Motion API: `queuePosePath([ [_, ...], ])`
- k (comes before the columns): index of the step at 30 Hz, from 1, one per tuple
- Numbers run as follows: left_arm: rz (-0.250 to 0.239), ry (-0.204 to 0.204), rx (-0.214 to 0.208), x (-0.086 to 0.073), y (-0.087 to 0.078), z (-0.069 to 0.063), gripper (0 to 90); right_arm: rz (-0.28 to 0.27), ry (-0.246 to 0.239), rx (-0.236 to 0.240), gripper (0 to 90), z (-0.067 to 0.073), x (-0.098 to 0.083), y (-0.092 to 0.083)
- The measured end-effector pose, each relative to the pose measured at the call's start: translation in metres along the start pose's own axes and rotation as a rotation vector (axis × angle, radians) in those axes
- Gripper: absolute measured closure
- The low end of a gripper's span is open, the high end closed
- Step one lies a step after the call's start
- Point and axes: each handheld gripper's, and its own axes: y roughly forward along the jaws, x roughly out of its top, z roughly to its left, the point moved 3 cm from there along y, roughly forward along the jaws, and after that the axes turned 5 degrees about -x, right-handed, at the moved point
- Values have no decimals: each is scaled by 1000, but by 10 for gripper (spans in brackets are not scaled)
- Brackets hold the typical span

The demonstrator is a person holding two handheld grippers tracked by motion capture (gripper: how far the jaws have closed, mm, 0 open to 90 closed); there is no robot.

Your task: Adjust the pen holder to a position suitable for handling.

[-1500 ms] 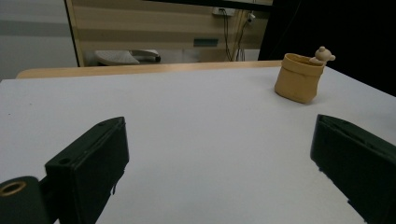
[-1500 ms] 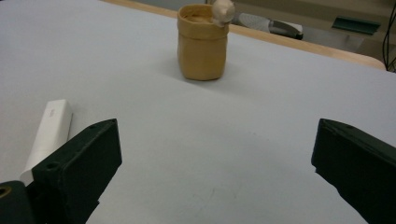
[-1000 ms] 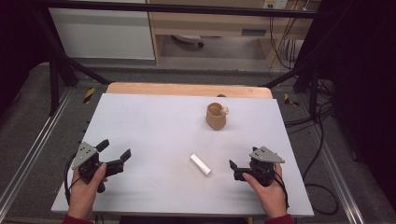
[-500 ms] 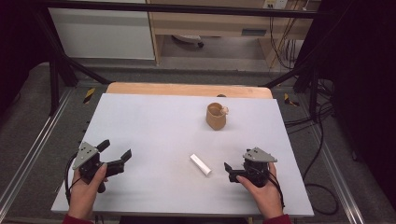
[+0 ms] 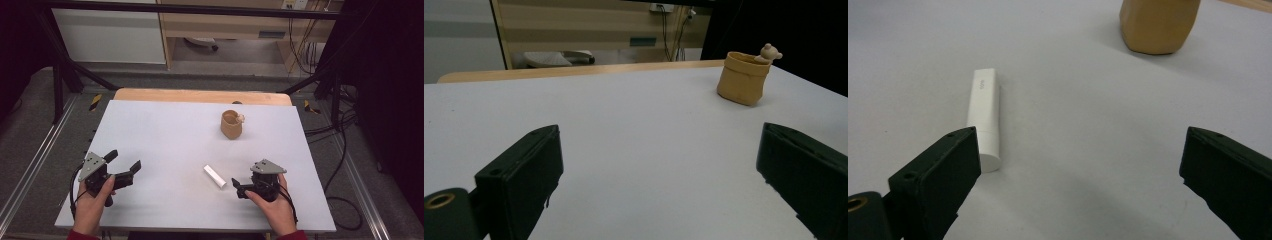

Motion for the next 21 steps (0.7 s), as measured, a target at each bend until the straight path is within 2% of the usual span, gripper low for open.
queuePosePath([
  [21, 7, 0, -1, -1, 1, -1, 49, 79, -71, 82, 46, 40, 8, 21],
])
